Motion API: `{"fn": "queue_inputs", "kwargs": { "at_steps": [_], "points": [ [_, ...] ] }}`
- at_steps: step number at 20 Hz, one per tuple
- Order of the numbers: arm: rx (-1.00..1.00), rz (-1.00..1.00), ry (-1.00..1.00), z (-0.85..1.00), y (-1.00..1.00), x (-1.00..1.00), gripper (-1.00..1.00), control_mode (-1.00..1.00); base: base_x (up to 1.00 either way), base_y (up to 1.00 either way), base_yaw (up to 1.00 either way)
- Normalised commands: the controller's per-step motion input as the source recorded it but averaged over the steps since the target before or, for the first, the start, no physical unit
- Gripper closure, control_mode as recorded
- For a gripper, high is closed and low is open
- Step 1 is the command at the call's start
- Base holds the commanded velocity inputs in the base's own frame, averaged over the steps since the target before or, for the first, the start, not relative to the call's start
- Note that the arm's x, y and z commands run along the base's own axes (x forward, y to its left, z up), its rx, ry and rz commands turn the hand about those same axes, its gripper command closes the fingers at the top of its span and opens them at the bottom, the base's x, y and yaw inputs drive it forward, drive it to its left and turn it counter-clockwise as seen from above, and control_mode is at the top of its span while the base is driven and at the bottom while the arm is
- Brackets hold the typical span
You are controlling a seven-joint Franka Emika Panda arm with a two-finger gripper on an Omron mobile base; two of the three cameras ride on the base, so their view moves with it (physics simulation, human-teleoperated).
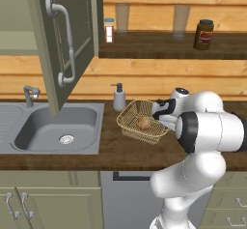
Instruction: Open the cabinet, pick up the bread from the cabinet and place it in the basket. Then move the basket to the dining counter.
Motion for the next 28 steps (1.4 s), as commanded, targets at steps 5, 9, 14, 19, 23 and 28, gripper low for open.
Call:
{"fn": "queue_inputs", "kwargs": {
  "at_steps": [5, 9, 14, 19, 23, 28],
  "points": [
    [0.00, -0.02, -0.02, 0.09, 0.14, -0.17, 1.00, -1.00, 0.00, 0.00, 0.00],
    [0.00, -0.07, -0.16, 0.79, 0.09, -0.33, 1.00, -1.00, 0.00, 0.00, 0.00],
    [0.00, -0.10, -0.22, 0.88, 0.02, -0.52, 1.00, -1.00, 0.00, 0.00, 0.00],
    [0.04, -0.10, -0.25, 0.80, 0.09, -0.57, 1.00, -1.00, 0.00, 0.00, 0.00],
    [0.17, -0.06, -0.27, 0.62, 0.17, -0.52, 1.00, -1.00, 0.00, 0.00, 0.00],
    [0.35, -0.04, -0.16, 0.27, 0.03, -0.27, 1.00, -1.00, 0.00, 0.00, 0.00]
  ]
}}
